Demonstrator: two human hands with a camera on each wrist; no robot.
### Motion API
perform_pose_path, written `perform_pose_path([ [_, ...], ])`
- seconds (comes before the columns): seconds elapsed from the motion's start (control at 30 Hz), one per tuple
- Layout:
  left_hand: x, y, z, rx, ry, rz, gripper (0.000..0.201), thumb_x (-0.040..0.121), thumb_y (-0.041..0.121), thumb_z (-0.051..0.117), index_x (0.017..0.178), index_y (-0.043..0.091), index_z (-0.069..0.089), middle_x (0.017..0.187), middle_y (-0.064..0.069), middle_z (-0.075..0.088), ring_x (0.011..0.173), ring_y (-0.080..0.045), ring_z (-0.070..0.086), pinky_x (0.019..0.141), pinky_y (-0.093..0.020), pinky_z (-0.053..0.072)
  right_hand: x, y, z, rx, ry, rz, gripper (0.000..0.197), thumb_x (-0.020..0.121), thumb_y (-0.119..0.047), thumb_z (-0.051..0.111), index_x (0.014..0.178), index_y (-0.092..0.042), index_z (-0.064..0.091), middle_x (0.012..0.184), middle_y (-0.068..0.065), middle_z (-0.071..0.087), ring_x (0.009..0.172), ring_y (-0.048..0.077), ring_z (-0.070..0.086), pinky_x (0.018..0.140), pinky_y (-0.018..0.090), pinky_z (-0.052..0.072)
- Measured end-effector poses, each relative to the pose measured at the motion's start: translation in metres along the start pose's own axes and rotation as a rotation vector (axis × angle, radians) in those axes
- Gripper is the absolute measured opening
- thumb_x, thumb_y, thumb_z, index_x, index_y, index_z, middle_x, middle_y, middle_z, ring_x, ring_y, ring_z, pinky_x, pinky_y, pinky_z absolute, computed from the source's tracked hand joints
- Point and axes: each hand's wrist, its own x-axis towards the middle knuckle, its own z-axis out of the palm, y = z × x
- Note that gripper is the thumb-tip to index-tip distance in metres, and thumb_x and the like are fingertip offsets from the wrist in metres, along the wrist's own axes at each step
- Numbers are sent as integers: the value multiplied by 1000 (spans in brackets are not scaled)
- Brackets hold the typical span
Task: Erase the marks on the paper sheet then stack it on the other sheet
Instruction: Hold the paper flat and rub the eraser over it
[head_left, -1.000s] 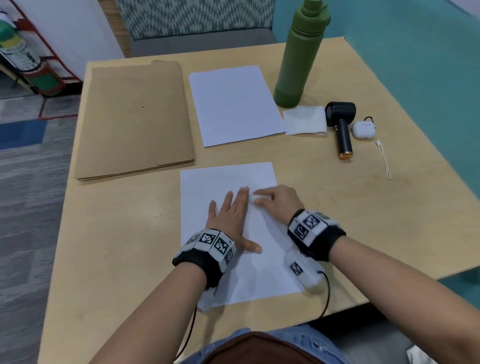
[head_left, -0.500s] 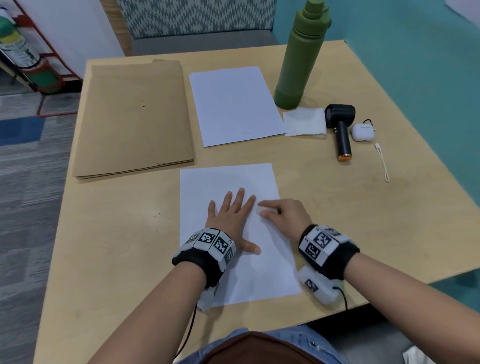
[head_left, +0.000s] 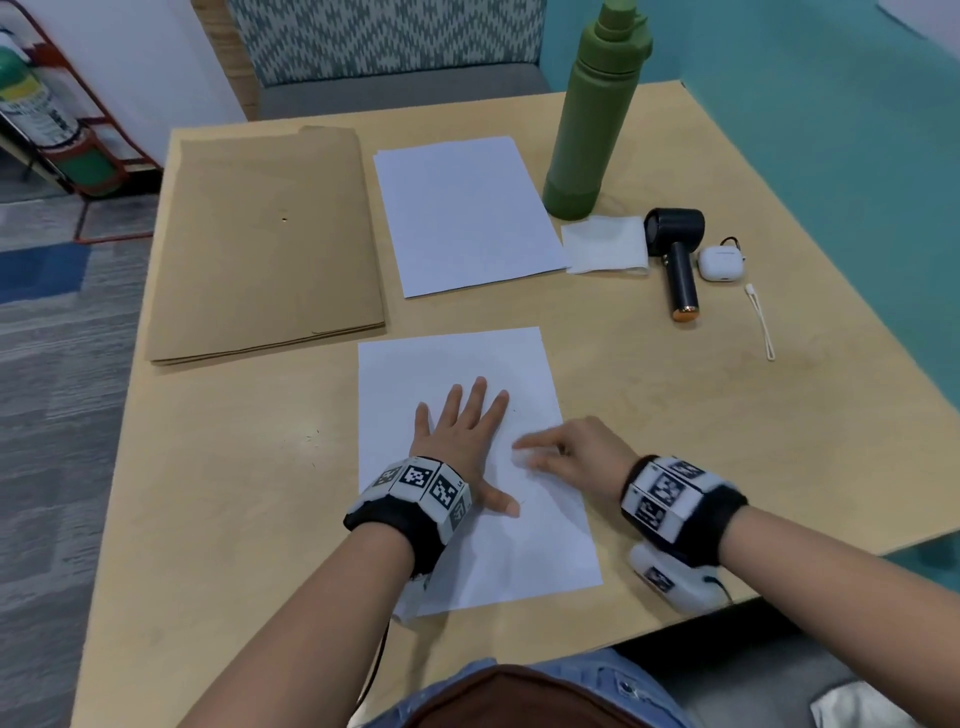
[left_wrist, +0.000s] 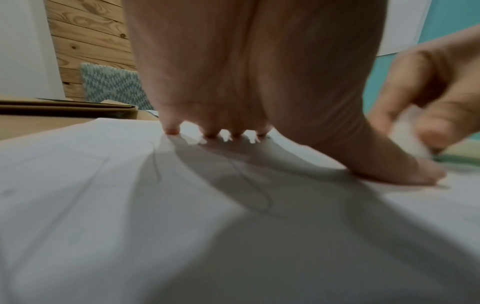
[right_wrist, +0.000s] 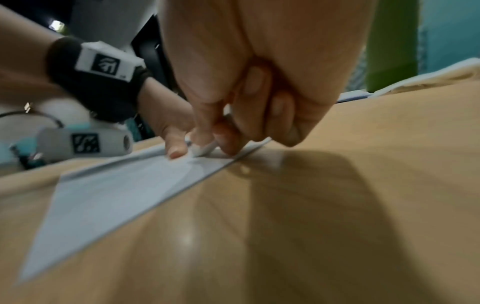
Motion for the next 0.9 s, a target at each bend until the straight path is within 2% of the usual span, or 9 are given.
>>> perform_pose_path([
  [0.1,1,-1,0,3,-7,-3,130,64,66,71,146,29,-23,152,2,-33,142,-25,-26,111,-56,-11,-18,9,-8,-67,-253,-35,26,86,-31,62,110,-24,68,89,-22,70,73,-14,54,70,3,34],
  [0.17,1,-1,0,7,-7,-7,130,64,66,71,146,29,-24,152,1,-34,142,-26,-27,111,-56,-11,-9,2,-14,-172,-244,-63,25,86,-31,61,110,-27,68,66,-31,60,63,-13,51,64,8,33],
  [0.33,2,0,-1,12,-11,-7,129,65,66,71,147,28,-22,153,1,-33,142,-26,-25,111,-57,-9,22,-14,-11,-169,12,-70,27,87,-34,59,112,-29,66,107,0,71,96,13,62,83,26,45],
  [0.43,1,0,-1,5,-15,-8,131,64,66,71,146,28,-23,152,2,-33,142,-25,-26,111,-56,-10,2,3,-7,-52,-111,-78,28,84,-34,63,110,-24,68,114,-5,69,88,-9,58,80,10,38],
  [0.53,1,0,0,13,-15,-10,131,63,68,71,146,28,-24,152,1,-33,142,-26,-26,111,-57,-10,-12,12,-12,-96,-289,-55,26,84,-30,63,109,-24,68,107,-5,70,81,-9,54,76,9,37],
  [0.63,1,-1,-1,17,4,-3,129,64,67,70,147,28,-22,153,0,-32,142,-27,-25,112,-57,-9,4,-1,-15,-138,-194,-51,26,85,-30,62,110,-28,68,73,-12,63,65,-6,51,70,17,36],
  [0.67,0,-1,-1,18,12,3,128,65,67,70,147,28,-20,153,-1,-32,142,-28,-25,112,-58,-8,11,-6,-15,-120,-115,-40,26,86,-30,61,111,-28,67,72,-12,61,68,-2,52,72,20,37],
  [0.8,0,-4,-2,70,-20,37,138,55,70,73,146,29,-23,152,-3,-33,142,-29,-26,111,-60,-7,29,-9,-9,-48,89,20,29,86,-31,60,114,-27,65,114,2,68,109,19,59,94,32,45],
  [0.9,1,-7,-3,107,-54,43,144,51,70,75,145,29,-25,151,-4,-36,141,-29,-27,111,-59,-7,13,-4,0,15,88,14,29,86,-29,60,114,-25,66,119,1,66,111,14,58,89,21,41],
])
